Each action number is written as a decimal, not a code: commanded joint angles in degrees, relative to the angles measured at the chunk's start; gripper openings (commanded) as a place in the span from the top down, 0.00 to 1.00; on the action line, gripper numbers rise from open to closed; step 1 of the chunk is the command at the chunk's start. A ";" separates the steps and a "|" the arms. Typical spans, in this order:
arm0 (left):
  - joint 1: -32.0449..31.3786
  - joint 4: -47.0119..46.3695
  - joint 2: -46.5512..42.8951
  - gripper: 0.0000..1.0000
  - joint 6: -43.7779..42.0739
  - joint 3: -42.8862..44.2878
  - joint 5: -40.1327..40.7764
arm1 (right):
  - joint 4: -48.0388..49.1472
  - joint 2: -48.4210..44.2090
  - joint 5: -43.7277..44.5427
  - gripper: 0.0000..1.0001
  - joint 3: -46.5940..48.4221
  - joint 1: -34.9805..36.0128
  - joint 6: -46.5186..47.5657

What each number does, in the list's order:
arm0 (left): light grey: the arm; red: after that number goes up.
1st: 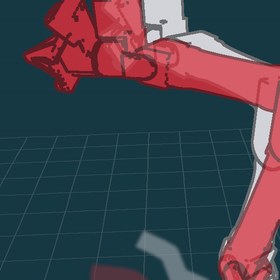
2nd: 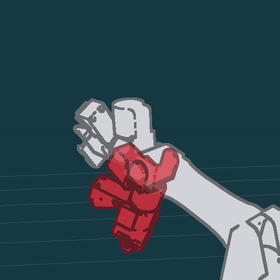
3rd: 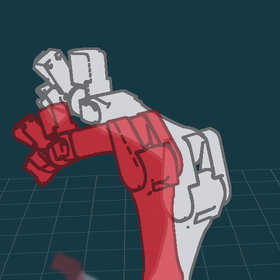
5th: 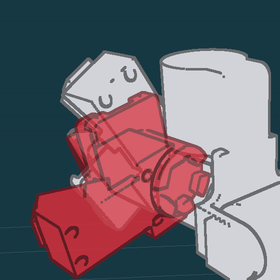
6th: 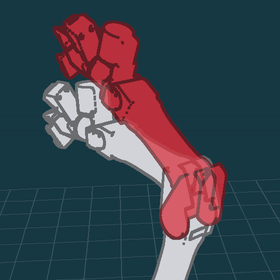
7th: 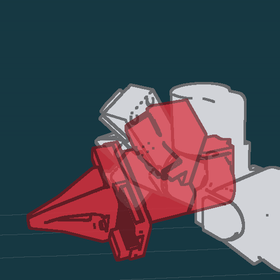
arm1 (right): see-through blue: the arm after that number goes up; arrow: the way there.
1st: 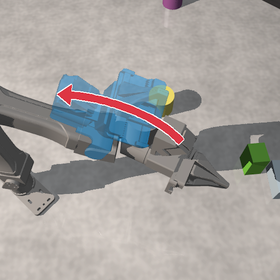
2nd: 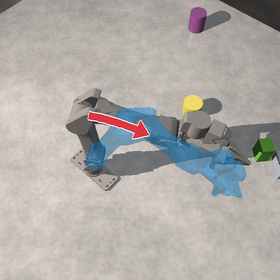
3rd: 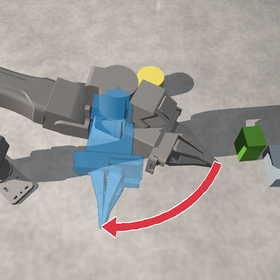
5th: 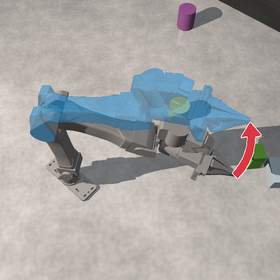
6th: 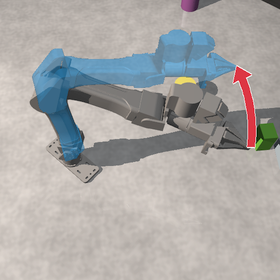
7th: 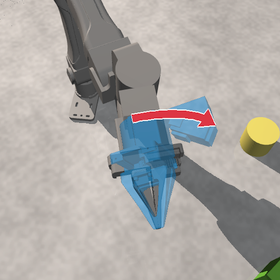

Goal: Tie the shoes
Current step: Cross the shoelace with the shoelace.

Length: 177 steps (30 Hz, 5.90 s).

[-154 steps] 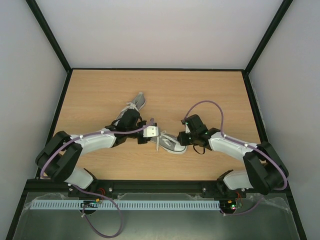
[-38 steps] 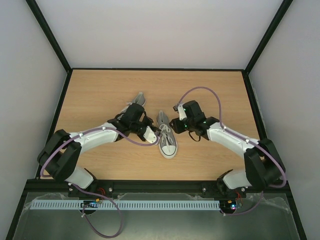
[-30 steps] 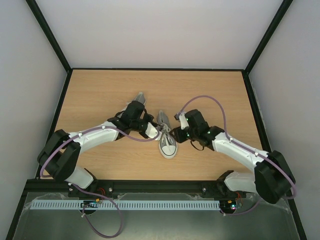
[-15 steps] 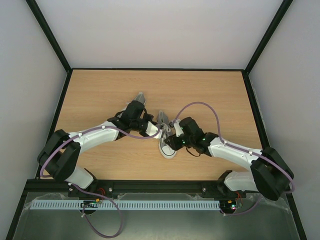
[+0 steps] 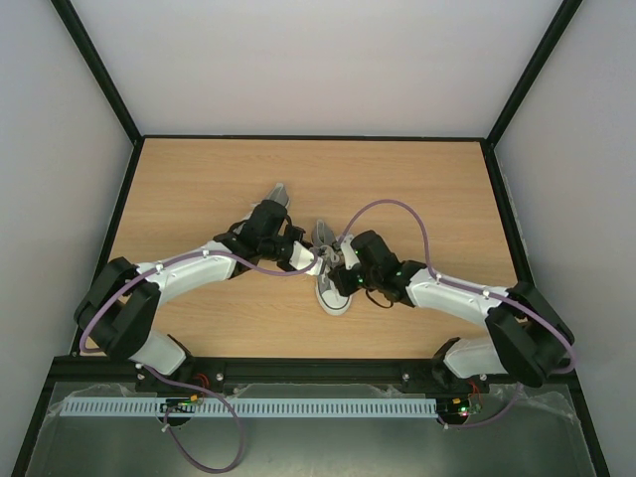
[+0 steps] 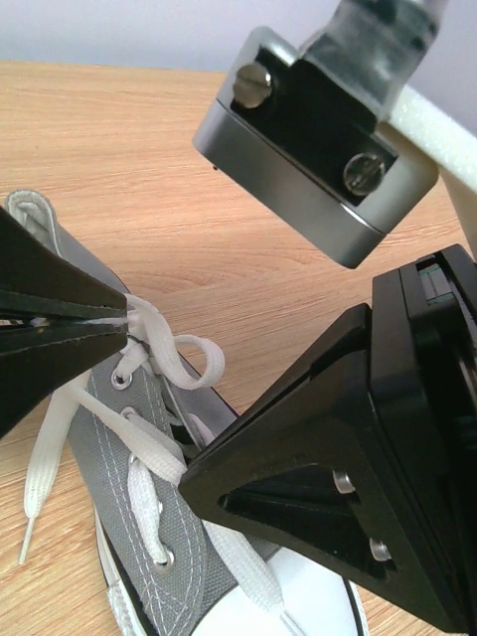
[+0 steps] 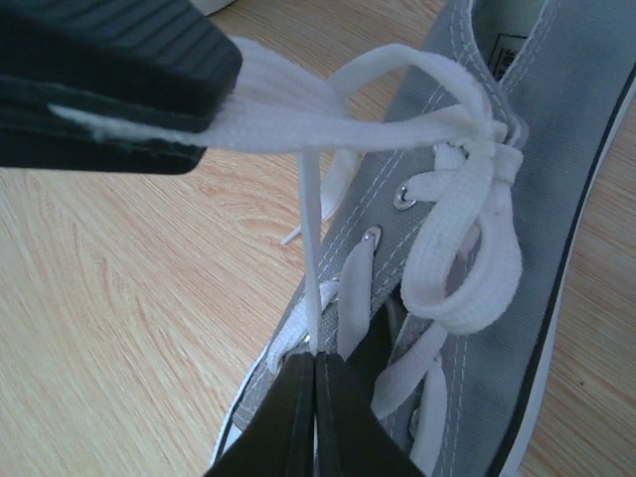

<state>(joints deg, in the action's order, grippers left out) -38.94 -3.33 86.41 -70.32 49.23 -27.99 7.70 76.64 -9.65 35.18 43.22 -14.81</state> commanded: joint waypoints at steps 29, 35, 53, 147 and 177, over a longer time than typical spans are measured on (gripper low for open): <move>3.04 -0.20 0.25 0.98 -7.64 -2.75 -1.68 | -26.81 -13.97 2.20 0.99 0.33 -2.16 -14.02; 3.83 0.00 0.51 0.98 -9.27 -2.94 -1.05 | -27.69 -15.62 0.55 0.99 1.73 -3.70 -13.42; 4.38 0.17 0.16 0.98 -10.44 -3.62 -1.96 | -31.96 -17.96 -4.83 0.99 2.56 -8.07 -11.68; 0.00 2.02 0.92 0.48 17.82 -3.49 5.80 | -22.97 -15.83 -16.52 0.99 -0.15 -9.98 -10.03; 0.64 2.26 1.31 0.55 18.87 -1.21 2.03 | -22.03 -12.49 -21.72 0.99 0.44 -9.91 -8.75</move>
<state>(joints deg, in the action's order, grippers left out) -38.33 -1.74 89.65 -53.08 45.71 -23.55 -14.00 63.61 -29.89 35.70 33.43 -23.40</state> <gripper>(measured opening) 0.463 0.012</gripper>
